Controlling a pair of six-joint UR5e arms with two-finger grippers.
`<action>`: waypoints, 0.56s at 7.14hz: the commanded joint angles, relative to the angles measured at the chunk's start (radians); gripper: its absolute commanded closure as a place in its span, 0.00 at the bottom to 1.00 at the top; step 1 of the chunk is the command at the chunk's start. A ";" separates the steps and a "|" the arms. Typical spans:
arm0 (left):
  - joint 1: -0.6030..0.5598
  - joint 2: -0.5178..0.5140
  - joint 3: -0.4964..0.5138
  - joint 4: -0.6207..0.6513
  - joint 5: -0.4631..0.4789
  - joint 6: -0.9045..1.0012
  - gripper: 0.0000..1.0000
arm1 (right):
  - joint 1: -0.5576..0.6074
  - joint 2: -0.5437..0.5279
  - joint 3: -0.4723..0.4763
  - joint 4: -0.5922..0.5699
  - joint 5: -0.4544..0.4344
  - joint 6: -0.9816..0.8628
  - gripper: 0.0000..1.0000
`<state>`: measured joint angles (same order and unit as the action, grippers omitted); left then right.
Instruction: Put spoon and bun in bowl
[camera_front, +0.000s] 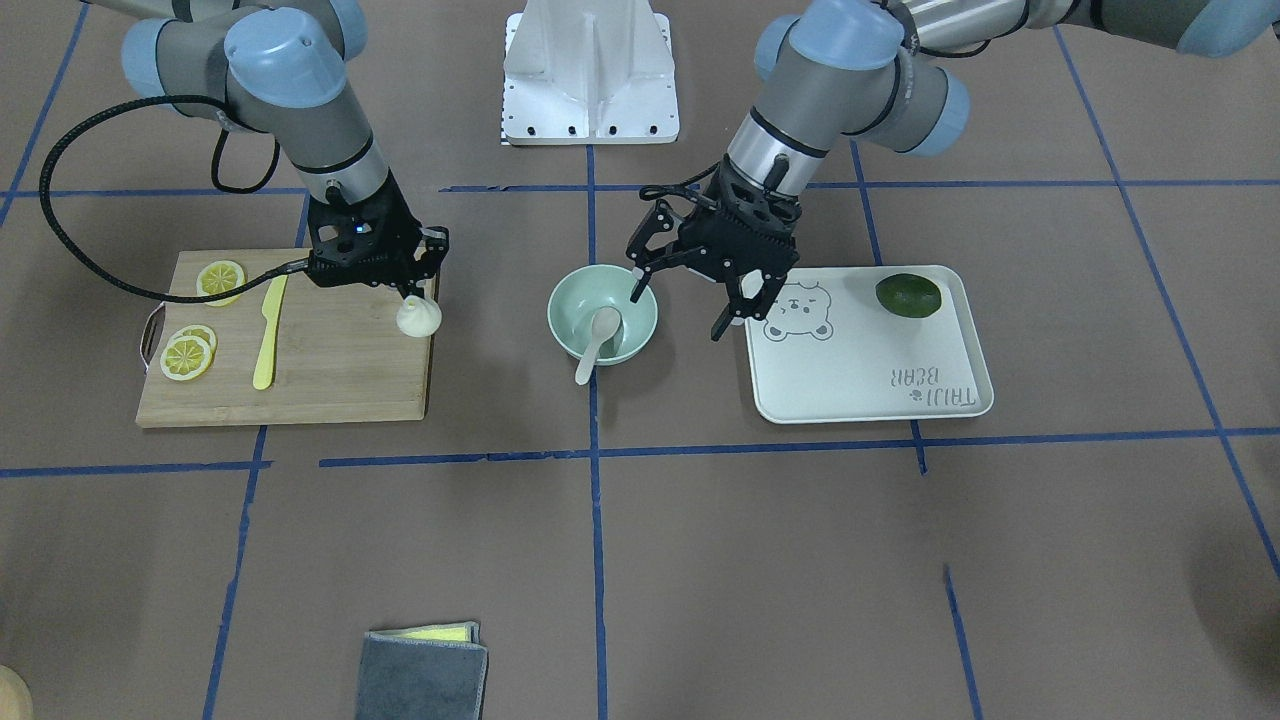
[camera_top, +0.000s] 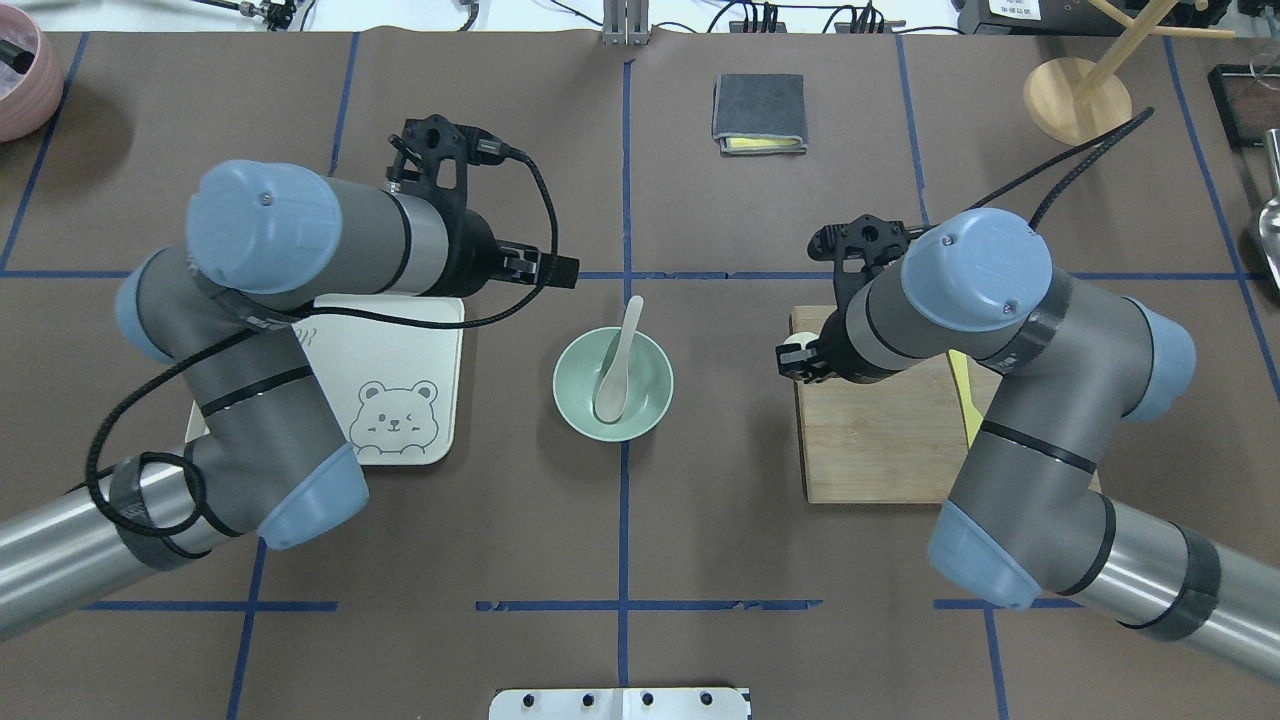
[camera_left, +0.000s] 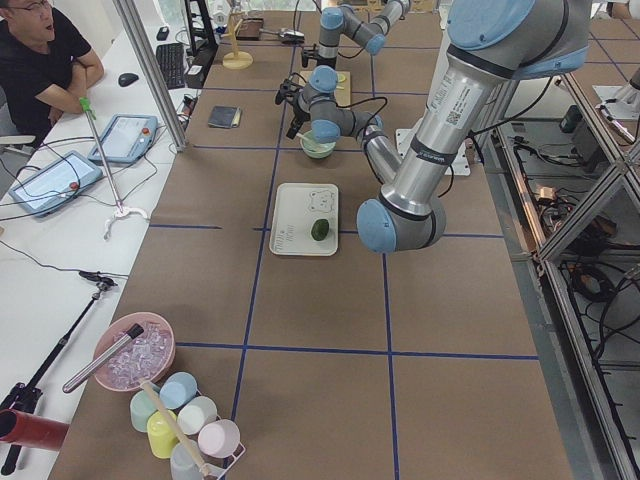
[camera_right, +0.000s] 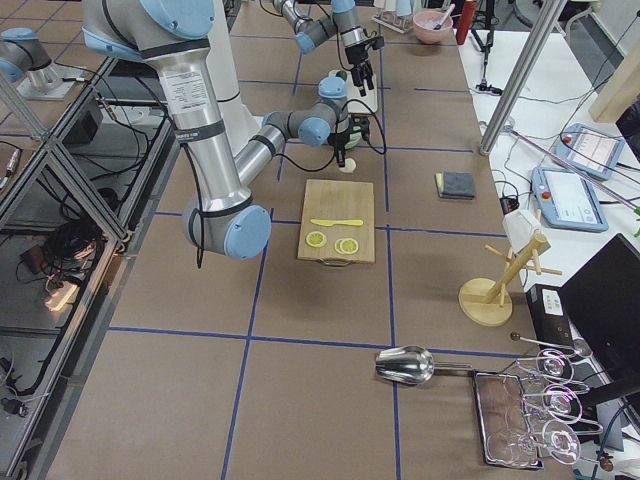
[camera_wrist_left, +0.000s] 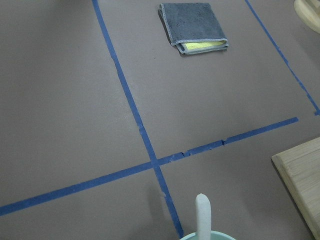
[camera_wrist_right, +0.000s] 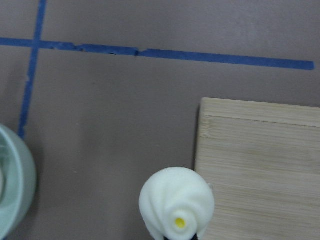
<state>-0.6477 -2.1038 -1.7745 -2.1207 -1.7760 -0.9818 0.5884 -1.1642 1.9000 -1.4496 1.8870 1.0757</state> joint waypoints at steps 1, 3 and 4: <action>-0.078 0.109 -0.081 0.002 -0.010 0.105 0.01 | -0.037 0.107 -0.010 0.001 -0.005 0.025 1.00; -0.139 0.180 -0.091 -0.001 -0.084 0.240 0.01 | -0.102 0.223 -0.091 0.009 -0.060 0.142 1.00; -0.147 0.195 -0.089 -0.004 -0.101 0.250 0.01 | -0.129 0.237 -0.113 0.012 -0.086 0.144 1.00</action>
<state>-0.7727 -1.9352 -1.8630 -2.1217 -1.8441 -0.7699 0.4951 -0.9630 1.8225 -1.4412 1.8353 1.1968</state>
